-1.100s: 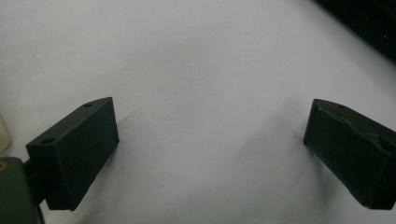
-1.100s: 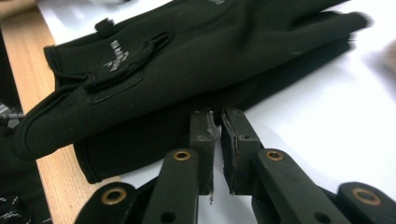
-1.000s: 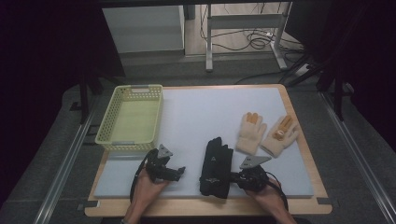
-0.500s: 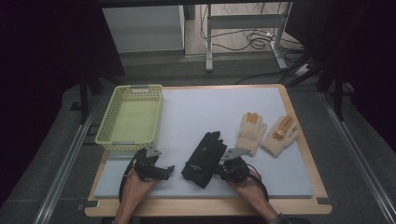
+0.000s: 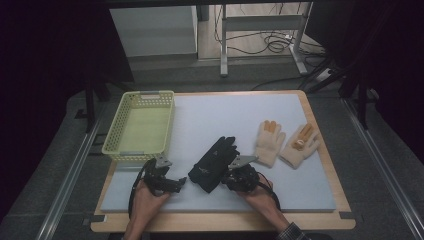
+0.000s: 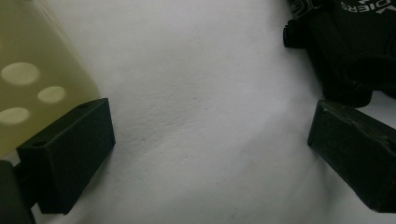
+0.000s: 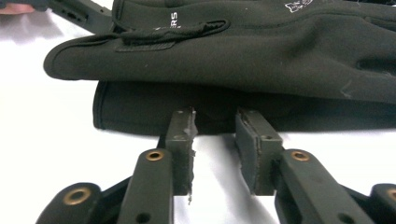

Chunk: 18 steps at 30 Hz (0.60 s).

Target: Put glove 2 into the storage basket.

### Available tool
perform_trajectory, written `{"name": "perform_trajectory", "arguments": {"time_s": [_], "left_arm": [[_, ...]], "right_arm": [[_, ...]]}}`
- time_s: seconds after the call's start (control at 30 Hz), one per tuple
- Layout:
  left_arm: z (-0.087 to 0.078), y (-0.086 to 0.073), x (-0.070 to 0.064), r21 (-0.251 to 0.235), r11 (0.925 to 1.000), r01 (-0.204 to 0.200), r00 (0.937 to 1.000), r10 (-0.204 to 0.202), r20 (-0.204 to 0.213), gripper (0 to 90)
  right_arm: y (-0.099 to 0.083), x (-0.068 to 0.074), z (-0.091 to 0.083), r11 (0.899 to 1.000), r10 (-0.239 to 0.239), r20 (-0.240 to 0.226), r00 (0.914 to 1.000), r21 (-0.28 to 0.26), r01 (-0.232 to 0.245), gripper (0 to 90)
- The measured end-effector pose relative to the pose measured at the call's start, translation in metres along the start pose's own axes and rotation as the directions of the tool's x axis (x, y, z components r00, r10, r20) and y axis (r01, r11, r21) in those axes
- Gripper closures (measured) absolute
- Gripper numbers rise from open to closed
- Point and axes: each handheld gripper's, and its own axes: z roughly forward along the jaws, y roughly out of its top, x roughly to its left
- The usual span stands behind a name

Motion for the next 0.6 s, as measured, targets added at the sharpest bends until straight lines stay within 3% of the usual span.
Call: {"name": "perform_trajectory", "arguments": {"time_s": [0.27,0.6], "left_arm": [[0.0,0.0,0.0,0.0,1.0,0.001,1.0,-0.001,0.002,0.9],[0.0,0.0,0.0,0.0,1.0,0.001,1.0,-0.001,0.002,0.9]], "right_arm": [[-0.003,-0.006,-0.023,1.0,-0.011,0.031,0.9995,-0.024,0.012,56.6],[-0.024,-0.031,-0.05,0.999,0.038,0.104,0.9938,-0.022,-0.036,44.7]]}}
